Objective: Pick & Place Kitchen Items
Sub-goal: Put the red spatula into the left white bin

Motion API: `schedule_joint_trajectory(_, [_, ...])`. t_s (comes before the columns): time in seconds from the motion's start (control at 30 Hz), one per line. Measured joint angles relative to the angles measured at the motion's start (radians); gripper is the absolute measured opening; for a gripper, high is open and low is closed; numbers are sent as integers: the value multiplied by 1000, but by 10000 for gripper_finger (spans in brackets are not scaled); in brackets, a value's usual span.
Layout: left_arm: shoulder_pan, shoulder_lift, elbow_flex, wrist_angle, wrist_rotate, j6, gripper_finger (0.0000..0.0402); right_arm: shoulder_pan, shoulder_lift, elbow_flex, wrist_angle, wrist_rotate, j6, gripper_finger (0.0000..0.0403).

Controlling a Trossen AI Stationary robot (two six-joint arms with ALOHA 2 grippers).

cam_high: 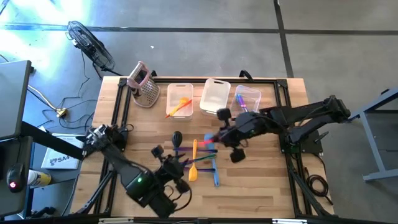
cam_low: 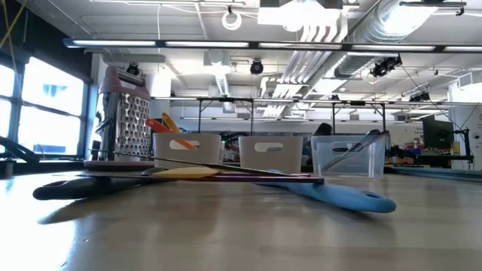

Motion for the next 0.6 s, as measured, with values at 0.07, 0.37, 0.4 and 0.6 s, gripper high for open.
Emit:
schedule_joint_trajectory(0.07, [19,0,37,0,-11,39,86,13,-19,0,26,-74,42,4])
schedule_joint_trajectory(0.37, [34,-30,199,122,-205,310,86,41,-42,0,149,-219,142,4])
schedule_joint_trajectory(0.4, [29,-37,198,139,-205,351,86,41,-42,0,163,-232,143,4])
schedule_joint_trajectory(0.6, [46,-66,203,350,-94,590,86,36,-37,0,212,-240,132,4])
